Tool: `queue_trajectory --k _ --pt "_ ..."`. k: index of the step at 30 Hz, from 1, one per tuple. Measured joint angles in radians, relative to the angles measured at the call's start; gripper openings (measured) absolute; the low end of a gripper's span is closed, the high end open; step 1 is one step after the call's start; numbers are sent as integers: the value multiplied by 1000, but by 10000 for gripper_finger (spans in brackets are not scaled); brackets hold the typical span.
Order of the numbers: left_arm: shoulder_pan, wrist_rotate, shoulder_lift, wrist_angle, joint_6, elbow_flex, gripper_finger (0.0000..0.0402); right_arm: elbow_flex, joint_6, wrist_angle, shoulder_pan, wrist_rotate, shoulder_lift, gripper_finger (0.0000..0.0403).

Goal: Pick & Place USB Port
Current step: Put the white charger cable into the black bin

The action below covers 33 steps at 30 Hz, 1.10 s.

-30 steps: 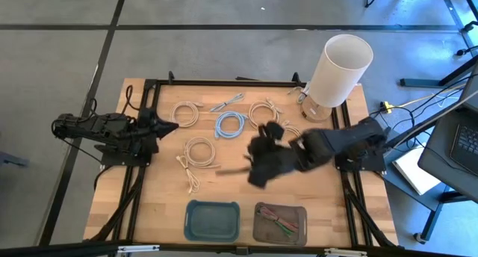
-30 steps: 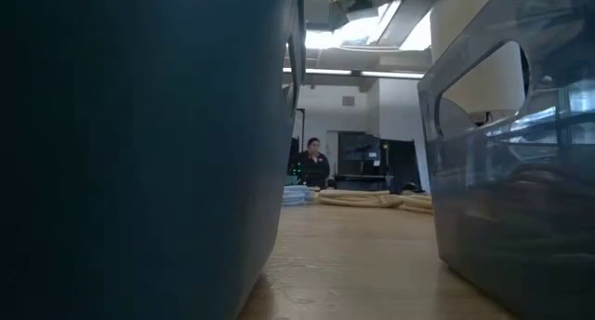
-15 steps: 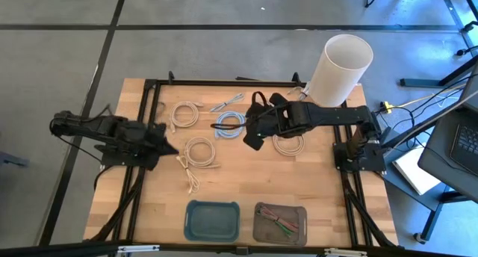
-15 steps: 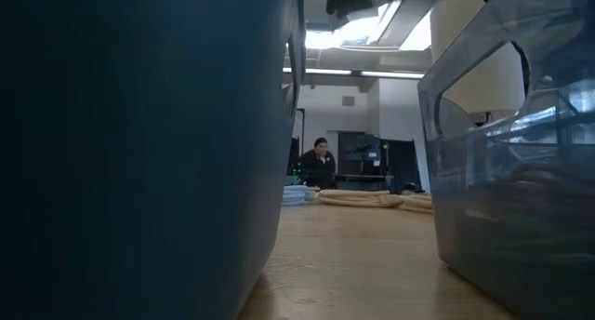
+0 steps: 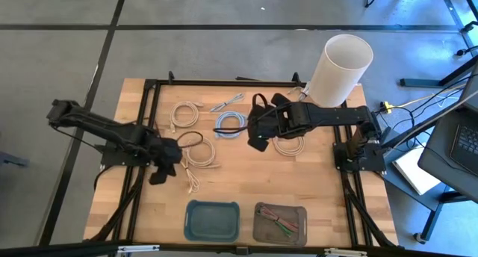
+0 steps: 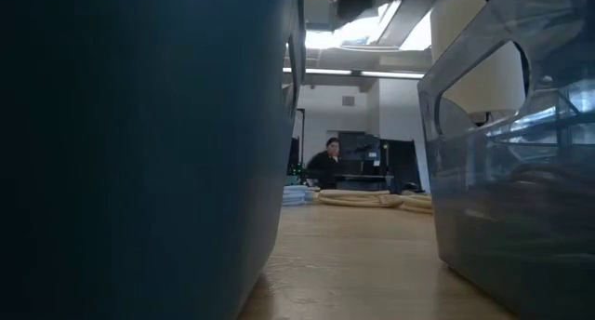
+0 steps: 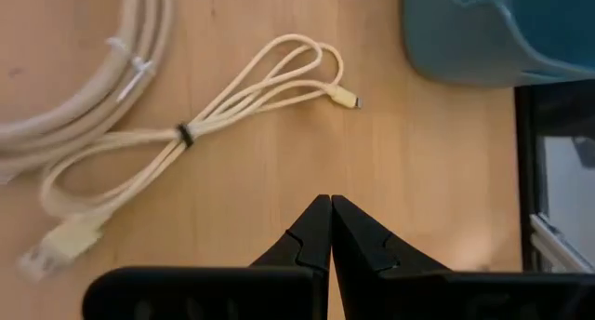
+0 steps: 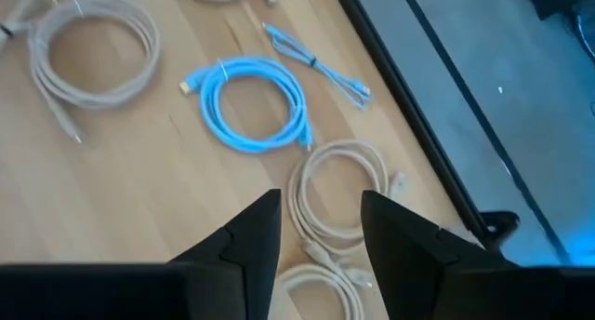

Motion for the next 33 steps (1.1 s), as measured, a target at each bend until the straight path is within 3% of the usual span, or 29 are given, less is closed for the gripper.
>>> queue_trajectory --k 4,11,17,23,28,33 --pt "2 -38 131 147 -100 20 4 0 22 -46 5 2 0 153" --pt "13 -278 218 347 -771 28 4 0 55 -166 24 3 0 153" --pt "-84 -583 198 369 -1111 28 4 0 51 -162 34 50 -29 153" --pt "-242 -752 193 366 -1400 30 3 -120 51 -160 46 121 -186 153" --pt "-328 -855 215 272 -1562 131 3 -368 97 -165 46 88 -443 153" --pt "-331 -766 341 -141 -1722 383 3 -574 138 -158 59 14 -670 153"
